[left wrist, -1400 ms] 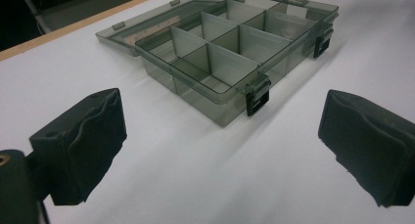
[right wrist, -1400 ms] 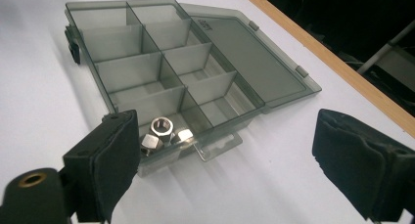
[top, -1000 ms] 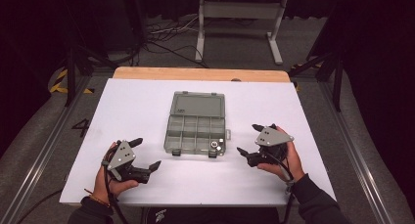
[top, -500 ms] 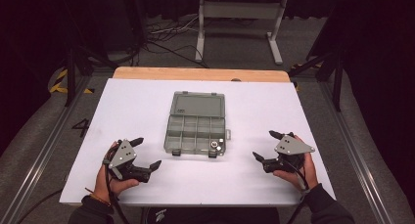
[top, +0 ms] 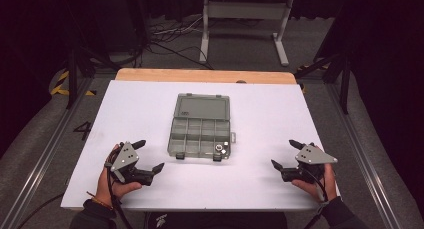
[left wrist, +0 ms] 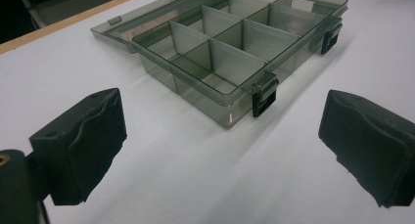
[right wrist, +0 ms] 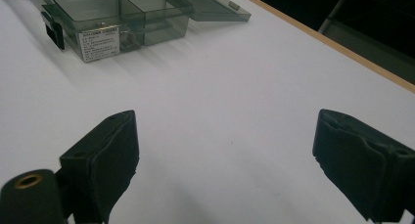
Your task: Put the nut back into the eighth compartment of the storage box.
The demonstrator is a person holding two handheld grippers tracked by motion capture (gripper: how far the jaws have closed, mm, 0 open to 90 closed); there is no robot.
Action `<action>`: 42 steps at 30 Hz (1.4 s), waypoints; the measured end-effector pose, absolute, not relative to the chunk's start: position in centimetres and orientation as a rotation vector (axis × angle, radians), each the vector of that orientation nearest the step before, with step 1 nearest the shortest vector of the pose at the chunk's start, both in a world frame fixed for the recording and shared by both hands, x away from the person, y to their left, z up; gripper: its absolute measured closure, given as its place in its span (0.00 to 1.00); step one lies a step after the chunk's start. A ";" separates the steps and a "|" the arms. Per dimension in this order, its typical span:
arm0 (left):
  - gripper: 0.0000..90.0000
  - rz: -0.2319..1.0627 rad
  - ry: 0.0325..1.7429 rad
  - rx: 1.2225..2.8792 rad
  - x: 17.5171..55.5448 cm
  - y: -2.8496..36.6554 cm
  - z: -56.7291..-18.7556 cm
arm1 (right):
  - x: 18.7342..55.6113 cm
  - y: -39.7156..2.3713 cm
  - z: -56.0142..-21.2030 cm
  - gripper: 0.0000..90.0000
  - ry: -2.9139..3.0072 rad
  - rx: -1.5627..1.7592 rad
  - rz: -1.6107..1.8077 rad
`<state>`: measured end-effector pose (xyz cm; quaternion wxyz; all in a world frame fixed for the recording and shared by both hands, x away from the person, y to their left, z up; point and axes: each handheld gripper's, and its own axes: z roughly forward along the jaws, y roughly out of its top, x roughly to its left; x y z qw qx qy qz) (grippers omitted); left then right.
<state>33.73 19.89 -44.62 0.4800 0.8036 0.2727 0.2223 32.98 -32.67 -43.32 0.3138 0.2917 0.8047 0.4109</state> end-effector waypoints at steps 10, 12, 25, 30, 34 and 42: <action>0.05 0.542 0.660 1.965 33.9 19.8 -44.7 | 32.7 -33.4 -43.5 0.11 2.092 0.792 1.116; 0.05 0.548 0.659 1.963 33.8 19.8 -44.6 | 32.7 -33.4 -43.5 0.12 2.087 0.793 1.122; 0.05 0.532 0.640 1.965 34.0 19.5 -44.5 | 32.2 -33.5 -43.3 0.12 2.062 0.801 1.134; 0.05 0.534 0.648 1.958 34.0 19.6 -44.5 | 32.4 -33.7 -43.3 0.12 2.064 0.809 1.134; 0.05 0.534 0.646 1.963 34.0 19.5 -44.5 | 32.3 -33.5 -43.3 0.12 2.068 0.794 1.125; 0.05 0.539 0.661 1.946 34.4 19.6 -44.5 | 32.3 -33.7 -43.4 0.12 2.074 0.796 1.127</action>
